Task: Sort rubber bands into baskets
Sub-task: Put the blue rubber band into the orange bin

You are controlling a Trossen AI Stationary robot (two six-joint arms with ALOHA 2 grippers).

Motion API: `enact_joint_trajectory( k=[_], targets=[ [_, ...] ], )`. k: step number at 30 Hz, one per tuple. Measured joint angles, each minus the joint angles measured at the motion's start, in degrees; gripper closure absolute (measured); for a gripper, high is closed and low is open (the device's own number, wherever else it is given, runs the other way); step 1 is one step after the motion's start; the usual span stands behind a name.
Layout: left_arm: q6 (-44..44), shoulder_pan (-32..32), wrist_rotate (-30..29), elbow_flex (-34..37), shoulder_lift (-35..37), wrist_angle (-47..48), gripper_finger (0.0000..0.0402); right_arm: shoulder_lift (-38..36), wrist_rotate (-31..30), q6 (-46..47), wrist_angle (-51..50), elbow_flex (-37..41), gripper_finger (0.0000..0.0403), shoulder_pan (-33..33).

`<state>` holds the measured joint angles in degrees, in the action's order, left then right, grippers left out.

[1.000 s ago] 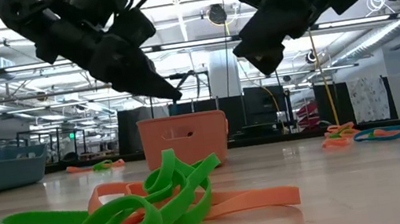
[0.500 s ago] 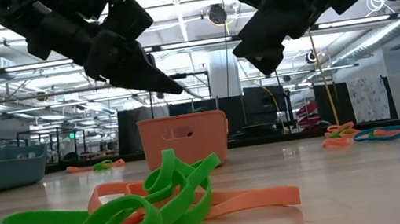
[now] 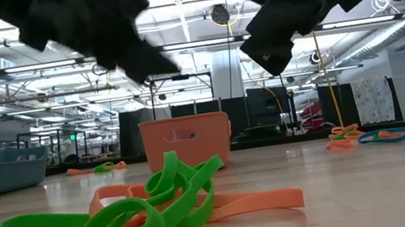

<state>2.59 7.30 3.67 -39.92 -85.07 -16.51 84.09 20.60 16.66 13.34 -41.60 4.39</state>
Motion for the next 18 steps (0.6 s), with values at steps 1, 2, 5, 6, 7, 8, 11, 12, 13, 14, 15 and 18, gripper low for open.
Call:
enact_joint_trajectory(
  k=[1,2,5,6,7,8,11,12,13,14,15,18],
  targets=[
    [1.3,1.0,2.0,-1.1,0.0,0.2,0.0297,0.0,0.0,-0.3,0.1,0.0,0.0284,0.6],
    [2.1,2.2,3.1,-2.3,0.0,2.2,0.0297,0.0,0.0,-0.7,0.2,0.0,0.0284,1.2],
    [3.1,7.8,3.1,-7.7,-0.1,14.3,0.0297,0.0,0.1,-2.6,1.5,0.0,0.0284,3.2],
    [3.2,9.9,2.2,-9.7,-0.2,17.8,0.0297,0.0,0.1,-2.9,1.8,0.0,0.0284,3.8],
    [3.2,12.1,0.8,-11.8,-0.4,20.6,0.0297,0.0,0.1,-3.2,1.9,0.0,0.0284,4.3],
    [3.2,14.2,-0.7,-13.5,-0.5,22.5,0.0297,0.0,0.1,-3.2,1.9,0.0,0.0284,4.8],
    [3.3,20.7,-4.7,-17.1,-0.7,25.0,0.0297,0.0,0.1,-3.2,2.1,0.0,0.0284,6.0],
    [4.2,22.6,-5.9,-17.7,-0.7,24.9,0.0297,0.0,0.1,-3.2,2.0,0.0,0.0284,6.3],
    [5.6,24.3,-6.9,-18.1,-0.7,24.8,0.0297,0.0,0.1,-3.2,2.0,0.0,0.0284,6.4],
    [7.3,25.8,-7.8,-18.2,-0.7,24.9,0.0297,0.0,0.1,-3.2,2.0,0.0,0.0284,6.7],
    [9.4,27.2,-8.8,-18.2,-0.7,25.1,0.0297,0.0,0.1,-3.2,2.1,0.0,0.0284,6.8],
    [14.9,30.6,-12.5,-18.3,-1.8,24.5,0.0297,0.0,0.1,-3.2,2.6,0.0,0.0284,7.0]
  ],
)
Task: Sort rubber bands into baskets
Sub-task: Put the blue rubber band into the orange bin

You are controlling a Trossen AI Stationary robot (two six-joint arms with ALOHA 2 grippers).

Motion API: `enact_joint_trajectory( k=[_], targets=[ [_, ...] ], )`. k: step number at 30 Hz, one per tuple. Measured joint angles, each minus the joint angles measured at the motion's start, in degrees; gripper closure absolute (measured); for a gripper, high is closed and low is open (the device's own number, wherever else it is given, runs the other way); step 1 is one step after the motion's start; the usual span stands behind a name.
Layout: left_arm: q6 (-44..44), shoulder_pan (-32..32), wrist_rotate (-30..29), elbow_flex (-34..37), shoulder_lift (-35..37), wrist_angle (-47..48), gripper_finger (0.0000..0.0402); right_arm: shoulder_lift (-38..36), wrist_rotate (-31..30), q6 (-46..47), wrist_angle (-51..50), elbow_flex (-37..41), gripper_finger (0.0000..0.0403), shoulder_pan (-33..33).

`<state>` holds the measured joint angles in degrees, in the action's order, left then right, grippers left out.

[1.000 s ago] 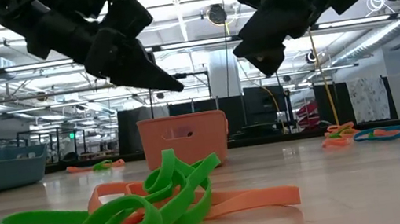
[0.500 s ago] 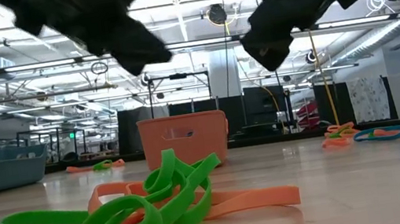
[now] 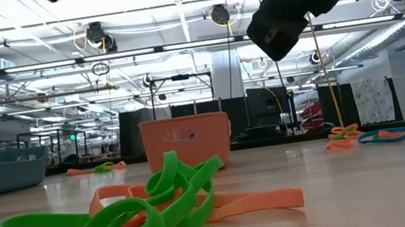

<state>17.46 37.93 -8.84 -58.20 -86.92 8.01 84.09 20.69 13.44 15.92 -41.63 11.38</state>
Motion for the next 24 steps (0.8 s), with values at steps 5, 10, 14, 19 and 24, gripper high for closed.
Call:
enact_joint_trajectory(
  k=[5,10,14,19,24],
  targets=[
    [3.6,3.3,-1.6,-1.0,-6.3,-1.2,0.0297,0.0,-1.8,1.0,0.7,0.0,0.0284,0.2],
    [4.7,3.5,-1.8,-3.1,-12.6,-1.7,0.0297,0.0,-4.7,1.9,2.3,0.0,0.0284,1.9],
    [5.6,3.5,-1.7,-3.7,-16.4,-1.6,0.0297,0.0,-6.6,2.1,3.4,0.0,0.0284,4.6],
    [6.3,3.5,-1.7,-4.8,-20.3,-1.6,0.0297,0.0,-10.8,2.4,3.2,0.0,0.0284,8.1],
    [8.7,3.5,-1.2,-5.0,-22.9,-1.3,0.0297,0.0,-13.1,2.4,3.7,0.0,0.0284,10.4]
  ],
)
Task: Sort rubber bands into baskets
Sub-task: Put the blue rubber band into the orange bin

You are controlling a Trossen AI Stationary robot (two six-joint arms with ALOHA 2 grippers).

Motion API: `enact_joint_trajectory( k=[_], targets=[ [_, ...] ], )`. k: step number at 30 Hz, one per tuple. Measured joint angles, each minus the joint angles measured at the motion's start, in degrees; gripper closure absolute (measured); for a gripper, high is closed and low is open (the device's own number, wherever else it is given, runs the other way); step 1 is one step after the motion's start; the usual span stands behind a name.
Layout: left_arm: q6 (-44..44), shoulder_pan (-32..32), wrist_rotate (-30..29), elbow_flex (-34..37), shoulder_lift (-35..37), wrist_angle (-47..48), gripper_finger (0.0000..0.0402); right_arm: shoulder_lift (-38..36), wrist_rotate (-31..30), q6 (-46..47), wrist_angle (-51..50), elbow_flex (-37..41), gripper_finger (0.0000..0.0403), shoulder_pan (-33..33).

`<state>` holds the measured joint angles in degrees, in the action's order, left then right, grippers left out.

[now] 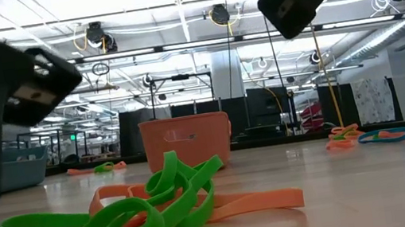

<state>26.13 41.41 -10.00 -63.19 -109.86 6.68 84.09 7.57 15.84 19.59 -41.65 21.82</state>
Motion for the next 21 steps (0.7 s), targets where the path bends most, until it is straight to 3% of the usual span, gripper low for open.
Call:
enact_joint_trajectory(
  k=[21],
  targets=[
    [0.4,-0.3,-0.4,0.0,-0.4,2.6,0.0297,0.0,-0.4,-1.5,0.1,0.0,0.0284,-0.1]
  ],
)
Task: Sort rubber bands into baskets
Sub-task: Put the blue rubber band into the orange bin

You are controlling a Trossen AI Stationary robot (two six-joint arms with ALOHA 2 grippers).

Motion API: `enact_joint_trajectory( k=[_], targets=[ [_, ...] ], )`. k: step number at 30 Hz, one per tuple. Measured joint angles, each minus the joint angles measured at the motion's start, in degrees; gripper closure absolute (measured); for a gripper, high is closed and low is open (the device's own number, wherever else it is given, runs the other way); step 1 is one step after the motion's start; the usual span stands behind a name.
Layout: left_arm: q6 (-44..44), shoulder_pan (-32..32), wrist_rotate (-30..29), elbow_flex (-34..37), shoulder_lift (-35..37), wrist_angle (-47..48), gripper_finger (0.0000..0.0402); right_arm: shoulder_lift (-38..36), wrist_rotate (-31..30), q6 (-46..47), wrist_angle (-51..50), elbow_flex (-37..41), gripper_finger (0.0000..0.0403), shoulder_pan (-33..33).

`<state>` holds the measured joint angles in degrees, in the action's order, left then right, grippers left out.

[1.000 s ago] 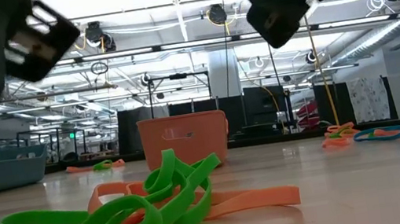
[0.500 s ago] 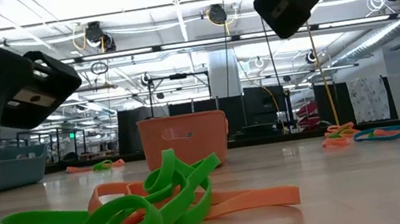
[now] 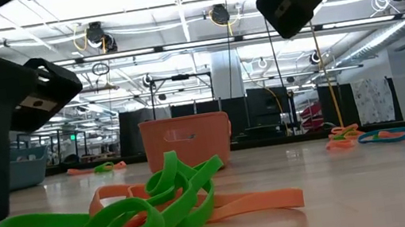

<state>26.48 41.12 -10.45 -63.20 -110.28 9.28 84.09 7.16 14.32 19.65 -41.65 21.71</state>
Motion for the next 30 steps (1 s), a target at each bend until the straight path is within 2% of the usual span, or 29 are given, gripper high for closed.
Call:
enact_joint_trajectory(
  k=[19,22,27,30],
  targets=[
    [1.8,-0.2,1.5,0.5,0.0,1.3,0.0302,0.0,0.0,0.0,0.3,0.0,0.0284,0.0],
    [1.8,-0.3,1.5,0.5,0.0,1.3,0.0324,0.0,0.0,0.0,0.3,0.0,0.0284,0.0],
    [1.5,-0.3,1.4,0.5,0.0,1.8,0.0389,0.0,0.0,0.0,0.3,0.0,0.0284,0.0],
    [1.5,-0.3,1.4,0.3,0.0,1.8,0.0394,0.0,0.0,0.0,0.3,0.0,0.0284,0.0]
  ],
)
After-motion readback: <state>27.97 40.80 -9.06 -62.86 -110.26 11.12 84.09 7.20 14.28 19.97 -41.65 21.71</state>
